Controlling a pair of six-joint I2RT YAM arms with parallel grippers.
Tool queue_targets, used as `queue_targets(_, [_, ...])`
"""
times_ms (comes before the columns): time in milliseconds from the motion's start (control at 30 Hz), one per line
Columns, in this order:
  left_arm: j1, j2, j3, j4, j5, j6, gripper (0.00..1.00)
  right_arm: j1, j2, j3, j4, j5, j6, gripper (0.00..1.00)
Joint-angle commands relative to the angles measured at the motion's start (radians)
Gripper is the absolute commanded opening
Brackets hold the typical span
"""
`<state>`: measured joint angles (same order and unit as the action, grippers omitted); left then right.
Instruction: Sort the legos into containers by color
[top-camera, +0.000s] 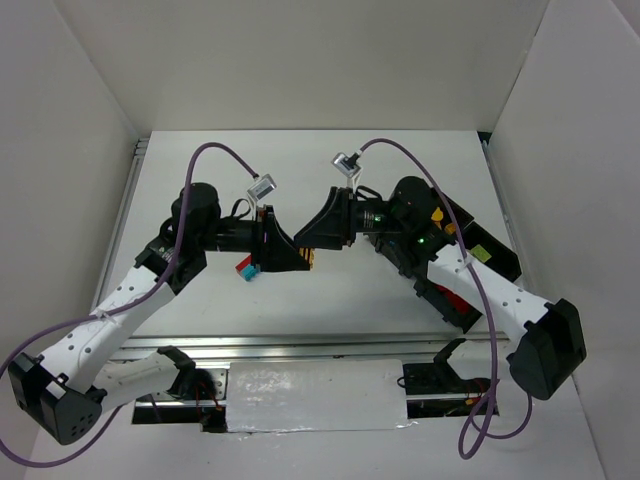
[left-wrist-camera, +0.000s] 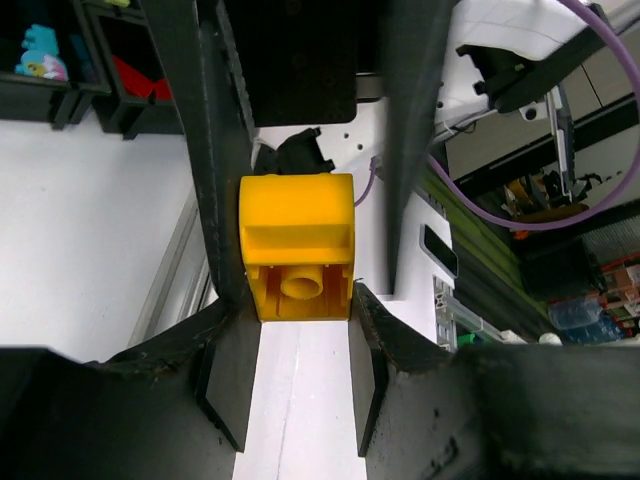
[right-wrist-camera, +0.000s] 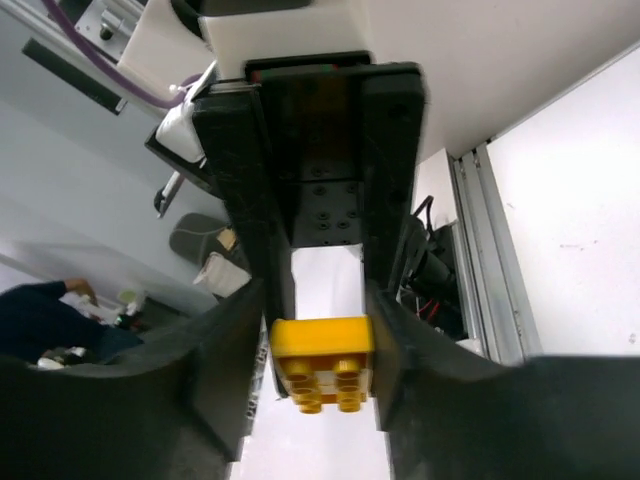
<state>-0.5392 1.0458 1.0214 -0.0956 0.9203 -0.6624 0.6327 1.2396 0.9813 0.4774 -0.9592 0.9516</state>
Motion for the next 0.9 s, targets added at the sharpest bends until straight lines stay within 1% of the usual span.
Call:
queue_targets(0, [-0.004,-0.012,0.017,0.056,-0.008,-0.003,0.00,0.007,0.000,-0.004,0.081,-0.029,0.001,0.48])
queue_targets(33, [-0.004,-0.013,0.017,0.051,-0.017,0.000,0.00,0.009,0.003,-0.016,0.090,-0.029,0.001,0.22])
queue_targets(67, [-0.004,-0.015,0.020,0.043,-0.027,0.003,0.00,0.007,0.000,-0.021,0.092,-0.029,-0.001,0.11])
queue_targets(100, [-0.004,-0.015,0.025,0.024,-0.040,0.009,0.02,0.010,-0.002,-0.029,0.090,-0.013,-0.002,0.01])
queue_targets(133, [-0.004,-0.015,0.026,0.008,-0.057,0.014,0.13,0.007,-0.006,-0.036,0.081,-0.004,-0.008,0.00])
queue_targets(167, [-0.002,-0.010,0.031,-0.009,-0.089,0.018,0.19,0.007,-0.009,-0.039,0.073,0.002,-0.014,0.00])
queue_targets(200, [-0.004,-0.010,0.035,-0.035,-0.104,0.027,0.22,0.005,-0.009,-0.041,0.055,0.014,-0.028,0.00])
queue_targets(267, [-0.004,-0.007,0.036,-0.049,-0.136,0.027,0.40,0.001,-0.009,-0.046,0.044,0.023,-0.036,0.00])
queue_targets(300, [-0.002,-0.007,0.037,-0.067,-0.152,0.029,0.54,-0.001,-0.006,-0.047,0.034,0.039,-0.040,0.00])
queue_targets(333, [-0.002,-0.006,0.040,-0.081,-0.172,0.027,0.99,-0.010,-0.006,-0.052,0.021,0.051,-0.048,0.00])
queue_targets(367, [-0.004,-0.004,0.043,-0.088,-0.202,0.029,1.00,-0.019,-0.005,-0.052,0.000,0.065,-0.057,0.00])
queue_targets(400, [-0.002,-0.001,0.046,-0.111,-0.218,0.030,0.99,-0.024,-0.005,-0.044,-0.075,0.115,-0.094,0.00])
queue_targets(433, [-0.002,0.002,0.049,-0.124,-0.231,0.033,1.00,-0.054,-0.003,-0.035,-0.133,0.158,-0.121,0.00])
queue_targets(467, [-0.002,0.002,0.057,-0.134,-0.260,0.041,0.99,-0.070,0.000,-0.026,-0.266,0.213,-0.146,0.00])
queue_targets(500, [-0.002,0.003,0.062,-0.169,-0.288,0.044,1.00,-0.088,0.007,-0.003,-0.337,0.343,-0.189,0.00])
queue_targets(533, [-0.004,0.005,0.068,-0.197,-0.320,0.049,1.00,-0.108,0.015,0.011,-0.403,0.417,-0.212,0.00])
queue_targets(567, [-0.002,0.006,0.084,-0.228,-0.358,0.061,1.00,-0.149,0.035,0.028,-0.545,0.498,-0.238,0.00])
queue_targets(600, [-0.004,0.008,0.094,-0.301,-0.452,0.067,1.00,-0.171,0.047,0.071,-0.619,0.678,-0.238,0.00])
queue_targets(633, [-0.002,0.016,0.112,-0.338,-0.504,0.073,0.99,-0.227,0.061,0.095,-0.688,0.767,-0.229,0.00])
queue_targets(667, [-0.002,0.020,0.121,-0.377,-0.550,0.079,1.00,-0.264,0.095,0.144,-0.806,0.834,-0.211,0.00])
queue_targets(700, [-0.002,0.025,0.131,-0.415,-0.636,0.081,0.99,-0.299,0.113,0.169,-0.856,0.891,-0.205,0.00])
queue_targets(733, [-0.002,0.032,0.141,-0.481,-0.673,0.083,0.99,-0.329,0.130,0.195,-0.903,1.019,-0.197,0.00])
queue_targets(767, [-0.001,0.034,0.141,-0.504,-0.707,0.083,1.00,-0.391,0.173,0.251,-0.980,1.084,-0.198,0.00])
queue_targets(800, [-0.002,0.034,0.140,-0.525,-0.757,0.081,1.00,-0.418,0.197,0.282,-1.014,1.149,-0.201,0.00])
queue_targets(833, [-0.002,0.030,0.134,-0.553,-0.777,0.078,0.99,-0.441,0.224,0.313,-1.046,1.289,-0.203,0.00])
queue_targets(867, [-0.002,0.026,0.129,-0.562,-0.793,0.076,0.99,-0.474,0.283,0.373,-1.098,1.348,-0.214,0.00])
